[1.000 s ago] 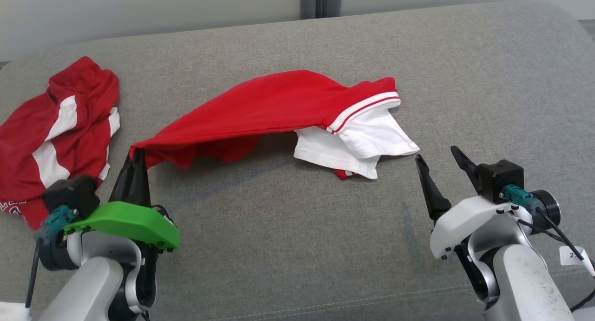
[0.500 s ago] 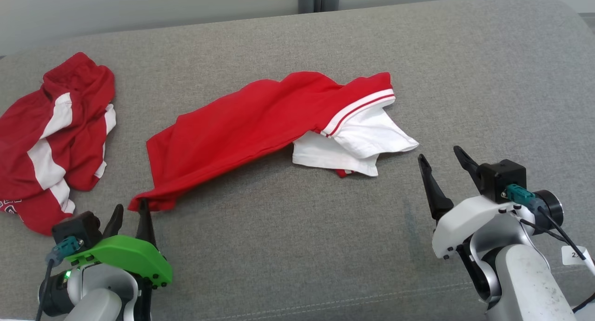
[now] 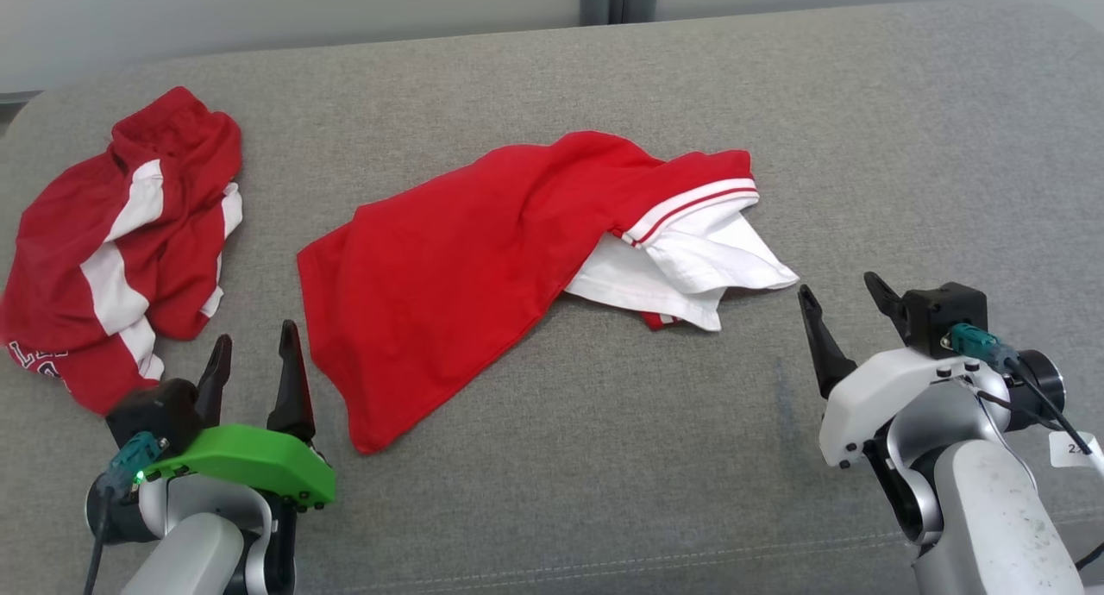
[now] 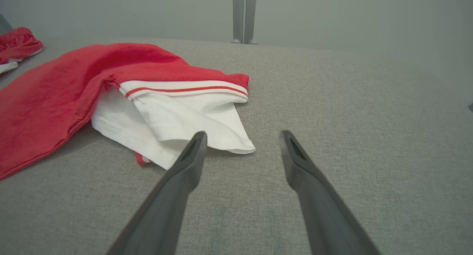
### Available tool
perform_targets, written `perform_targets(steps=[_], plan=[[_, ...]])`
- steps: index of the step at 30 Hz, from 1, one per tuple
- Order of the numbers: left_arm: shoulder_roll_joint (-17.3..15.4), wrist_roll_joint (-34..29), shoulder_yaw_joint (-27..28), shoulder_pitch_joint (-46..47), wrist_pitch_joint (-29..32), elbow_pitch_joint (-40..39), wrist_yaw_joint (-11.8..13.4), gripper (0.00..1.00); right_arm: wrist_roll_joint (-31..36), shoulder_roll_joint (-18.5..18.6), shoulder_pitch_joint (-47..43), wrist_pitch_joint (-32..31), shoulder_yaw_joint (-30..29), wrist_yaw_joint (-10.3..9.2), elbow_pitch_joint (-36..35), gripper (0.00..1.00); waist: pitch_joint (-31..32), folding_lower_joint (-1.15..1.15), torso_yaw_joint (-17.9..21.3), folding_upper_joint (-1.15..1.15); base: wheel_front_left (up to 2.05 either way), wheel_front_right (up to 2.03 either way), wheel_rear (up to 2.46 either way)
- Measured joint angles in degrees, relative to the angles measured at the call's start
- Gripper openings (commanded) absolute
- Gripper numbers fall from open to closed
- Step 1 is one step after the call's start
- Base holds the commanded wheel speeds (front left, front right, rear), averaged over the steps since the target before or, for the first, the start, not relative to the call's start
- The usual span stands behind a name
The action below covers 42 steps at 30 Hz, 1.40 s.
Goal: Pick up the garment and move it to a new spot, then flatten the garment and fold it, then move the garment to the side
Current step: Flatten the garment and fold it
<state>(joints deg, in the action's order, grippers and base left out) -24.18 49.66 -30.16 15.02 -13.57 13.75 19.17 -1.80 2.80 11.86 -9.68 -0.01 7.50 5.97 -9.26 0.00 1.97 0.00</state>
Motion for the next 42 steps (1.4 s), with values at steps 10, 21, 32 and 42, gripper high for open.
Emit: perform_targets(steps=[10,21,32,42], plan=[[7.89,-12.95,10.00,-4.14,-1.56,-10.63,-1.67,1.00,-0.04,-0.16,3.64,-5.92,-7.16,0.02,6.27,1.00,0.40,0.00,-3.06,0.00,0.00,0.00,0.00],[17.71,-27.32,17.66,-10.29,-1.56,-15.01,-8.71,1.00,1.37,0.00,14.40,-12.54,-13.29,-0.01,17.24,1.00,-0.62,0.00,-6.48,0.00,0.00,0.00,0.00],[18.36,-33.49,16.86,-10.31,-1.56,-12.52,-14.46,1.00,6.14,-0.02,20.73,-15.49,-16.46,0.00,28.51,1.00,-2.44,0.00,-9.93,0.00,0.00,0.00,0.00],[18.29,-35.10,17.74,-11.25,-1.56,-11.69,-18.01,1.00,7.08,0.13,23.07,-16.40,-18.36,0.00,35.45,0.57,-3.17,0.00,-11.95,0.00,0.00,0.00,0.00]])
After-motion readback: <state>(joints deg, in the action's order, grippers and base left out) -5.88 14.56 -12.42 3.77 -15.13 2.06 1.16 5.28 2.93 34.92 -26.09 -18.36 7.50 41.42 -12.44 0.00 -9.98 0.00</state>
